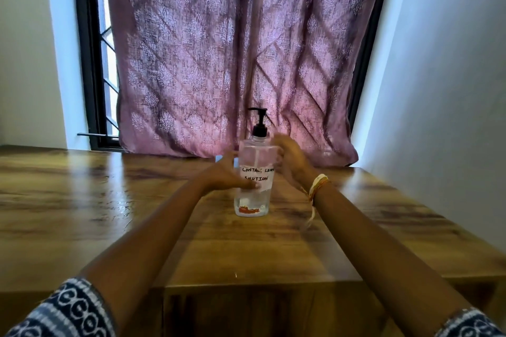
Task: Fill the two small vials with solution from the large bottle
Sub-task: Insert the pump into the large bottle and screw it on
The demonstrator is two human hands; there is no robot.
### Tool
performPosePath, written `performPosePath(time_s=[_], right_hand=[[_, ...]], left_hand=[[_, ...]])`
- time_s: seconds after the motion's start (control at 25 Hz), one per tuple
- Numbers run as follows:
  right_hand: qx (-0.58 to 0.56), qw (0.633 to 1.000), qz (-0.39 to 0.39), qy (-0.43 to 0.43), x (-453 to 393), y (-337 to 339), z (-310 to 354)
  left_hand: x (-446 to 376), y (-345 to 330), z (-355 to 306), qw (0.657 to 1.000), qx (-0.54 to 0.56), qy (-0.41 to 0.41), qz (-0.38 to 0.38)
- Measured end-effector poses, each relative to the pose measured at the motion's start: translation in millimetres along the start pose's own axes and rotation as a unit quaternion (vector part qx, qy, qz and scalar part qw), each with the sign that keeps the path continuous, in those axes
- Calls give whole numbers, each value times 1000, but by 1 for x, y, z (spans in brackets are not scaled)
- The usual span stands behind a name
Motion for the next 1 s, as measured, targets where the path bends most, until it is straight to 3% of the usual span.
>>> performPosePath(time_s=[0.16, 0.28, 0.4, 0.56, 0.8, 1.0], right_hand=[[118, 991, 54, -23, 33, -12, -63], [188, 982, -2, -13, 37, -9, -91], [177, 982, -58, -18, 27, 3, -98], [194, 977, -85, -34, 0, 18, -104], [218, 970, -102, -44, -43, 28, -118], [240, 964, -104, -53, -34, 24, -129]], left_hand=[[17, -9, 48, 997, -61, 32, -18], [20, -18, 62, 999, 3, 18, -29], [12, -16, 71, 998, -6, 17, -59], [-3, -13, 75, 985, -108, -32, -134], [-9, -14, 77, 973, -164, -77, -141], [-8, -15, 81, 971, -188, -64, -135]])
Point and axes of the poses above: each hand's wrist, its own x-axis away from the middle knuckle, its own y-axis out of the back of the hand, z = x × y, the point moved 6 cm from there along -x, towards the middle knuckle, and after that the axes turned 3 degrees about z, right-handed, at the moved point
